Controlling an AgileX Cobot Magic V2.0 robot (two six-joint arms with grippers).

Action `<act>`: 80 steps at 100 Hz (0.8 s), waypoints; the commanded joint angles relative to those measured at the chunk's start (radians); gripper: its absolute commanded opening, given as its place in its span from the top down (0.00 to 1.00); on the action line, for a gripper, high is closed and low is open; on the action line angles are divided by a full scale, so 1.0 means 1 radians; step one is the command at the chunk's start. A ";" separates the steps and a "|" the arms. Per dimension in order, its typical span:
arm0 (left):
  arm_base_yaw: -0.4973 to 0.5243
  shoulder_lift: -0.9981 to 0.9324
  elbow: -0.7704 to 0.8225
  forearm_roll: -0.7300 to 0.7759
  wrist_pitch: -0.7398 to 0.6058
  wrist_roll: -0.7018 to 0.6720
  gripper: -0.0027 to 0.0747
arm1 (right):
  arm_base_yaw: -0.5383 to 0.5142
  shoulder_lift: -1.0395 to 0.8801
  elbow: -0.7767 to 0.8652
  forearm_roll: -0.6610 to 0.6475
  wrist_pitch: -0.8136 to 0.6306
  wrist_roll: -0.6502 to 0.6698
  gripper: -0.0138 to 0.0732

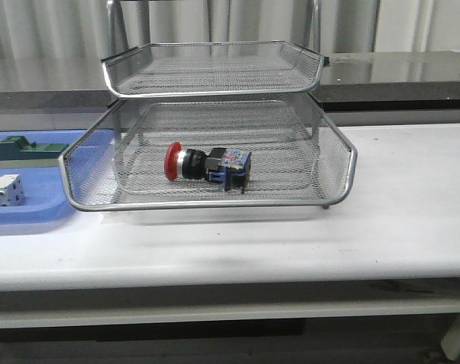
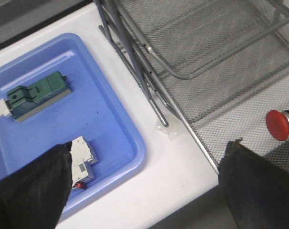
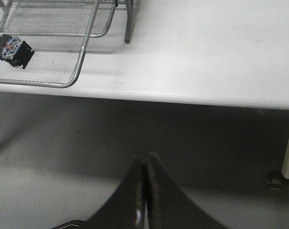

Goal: Place button on rack with both arms
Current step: 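Open the left gripper and raise it away from the tier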

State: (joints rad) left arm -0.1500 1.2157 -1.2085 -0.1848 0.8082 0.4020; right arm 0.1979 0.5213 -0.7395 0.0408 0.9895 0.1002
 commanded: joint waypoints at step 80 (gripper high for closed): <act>0.045 -0.692 0.918 -0.300 -0.984 -0.012 0.19 | 0.004 0.002 -0.029 -0.008 -0.059 0.000 0.92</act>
State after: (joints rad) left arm -0.1110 0.5507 -0.2964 -0.4468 -0.0627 0.3999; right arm 0.1979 0.5213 -0.7395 0.0408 0.9895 0.1002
